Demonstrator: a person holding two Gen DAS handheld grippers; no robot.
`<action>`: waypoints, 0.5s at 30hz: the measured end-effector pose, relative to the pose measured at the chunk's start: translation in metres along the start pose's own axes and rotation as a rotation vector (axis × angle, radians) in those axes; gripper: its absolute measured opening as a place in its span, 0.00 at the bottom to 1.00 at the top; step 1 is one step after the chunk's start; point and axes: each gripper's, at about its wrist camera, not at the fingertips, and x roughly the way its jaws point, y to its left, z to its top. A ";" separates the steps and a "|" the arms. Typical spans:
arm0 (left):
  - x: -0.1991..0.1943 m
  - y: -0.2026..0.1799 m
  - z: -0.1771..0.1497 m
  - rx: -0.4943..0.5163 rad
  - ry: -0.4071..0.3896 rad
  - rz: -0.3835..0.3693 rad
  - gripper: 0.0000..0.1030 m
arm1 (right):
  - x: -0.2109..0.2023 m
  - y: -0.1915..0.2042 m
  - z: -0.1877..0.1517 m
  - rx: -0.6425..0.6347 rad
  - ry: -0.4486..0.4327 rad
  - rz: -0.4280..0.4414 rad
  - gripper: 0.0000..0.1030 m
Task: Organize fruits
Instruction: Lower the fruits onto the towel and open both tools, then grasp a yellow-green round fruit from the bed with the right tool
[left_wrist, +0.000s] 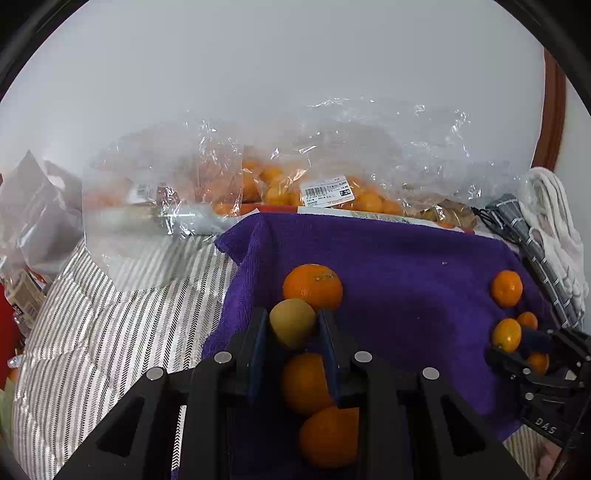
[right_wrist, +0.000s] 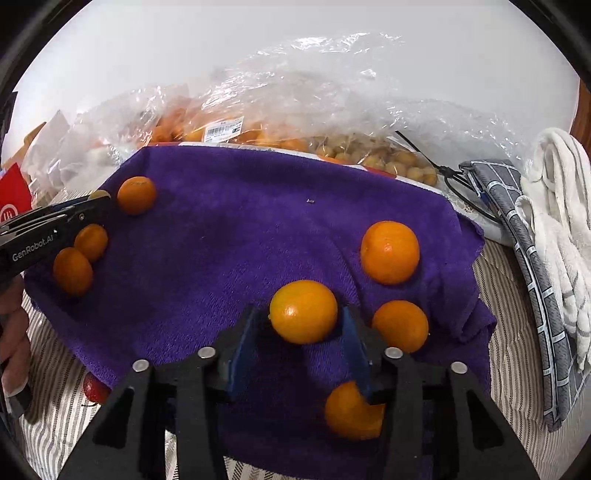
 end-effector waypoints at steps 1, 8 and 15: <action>0.000 -0.001 0.000 0.011 -0.002 -0.001 0.26 | -0.001 0.001 0.000 -0.006 -0.003 -0.005 0.48; -0.026 0.004 0.009 -0.024 -0.060 -0.076 0.41 | -0.023 -0.002 0.010 0.018 -0.033 -0.013 0.52; -0.060 0.020 0.013 -0.101 -0.103 -0.065 0.43 | -0.070 0.003 0.007 0.018 -0.075 -0.009 0.52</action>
